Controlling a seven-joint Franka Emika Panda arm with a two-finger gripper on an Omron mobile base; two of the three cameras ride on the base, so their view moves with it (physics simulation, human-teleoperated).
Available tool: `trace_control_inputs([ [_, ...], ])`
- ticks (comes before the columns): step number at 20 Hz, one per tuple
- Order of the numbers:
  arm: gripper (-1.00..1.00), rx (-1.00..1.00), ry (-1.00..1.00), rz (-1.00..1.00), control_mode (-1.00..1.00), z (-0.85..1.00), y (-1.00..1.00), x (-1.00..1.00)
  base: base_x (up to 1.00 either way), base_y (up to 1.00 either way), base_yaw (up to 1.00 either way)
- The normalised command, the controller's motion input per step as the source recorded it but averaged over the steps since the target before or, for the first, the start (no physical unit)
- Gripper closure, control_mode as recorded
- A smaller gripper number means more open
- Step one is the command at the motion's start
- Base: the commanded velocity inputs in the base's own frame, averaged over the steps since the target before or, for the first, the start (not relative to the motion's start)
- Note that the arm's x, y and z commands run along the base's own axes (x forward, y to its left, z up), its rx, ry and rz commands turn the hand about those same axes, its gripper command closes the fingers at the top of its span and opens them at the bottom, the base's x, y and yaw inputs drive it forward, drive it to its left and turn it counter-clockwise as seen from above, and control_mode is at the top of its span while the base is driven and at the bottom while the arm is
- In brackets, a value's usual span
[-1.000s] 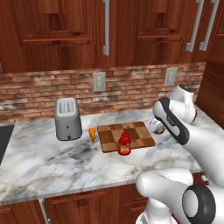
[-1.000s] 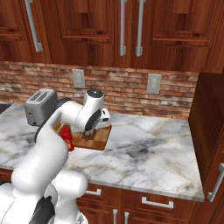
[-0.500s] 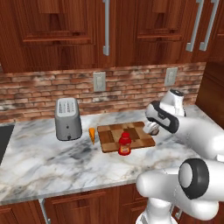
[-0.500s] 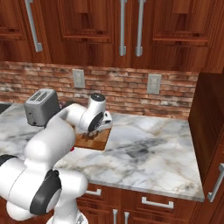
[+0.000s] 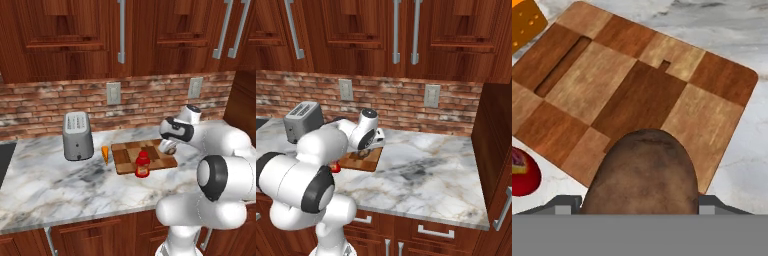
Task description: Retrieve the reheated potato from the microwave, then place the potato, cheese, and condiment on the cutting board.
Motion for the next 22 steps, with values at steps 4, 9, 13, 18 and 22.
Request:
trace_control_inputs([
  [4,1.0,0.0,0.01,-0.02,-1.0,-0.2,0.0,0.37,0.0,0.0,0.0],
  [9,1.0,0.0,0.0,-0.02,-1.0,-0.27,0.0,0.27,0.0,0.0,0.0],
  [13,1.0,0.0,0.0,-0.03,-1.0,-0.29,0.01,0.26,0.0,0.0,0.0],
  [18,1.0,0.0,0.0,-0.04,-1.0,-0.25,0.06,0.27,0.0,0.0,0.0],
  [22,1.0,0.0,0.0,-0.03,-1.0,-0.22,0.04,0.33,0.0,0.0,0.0],
])
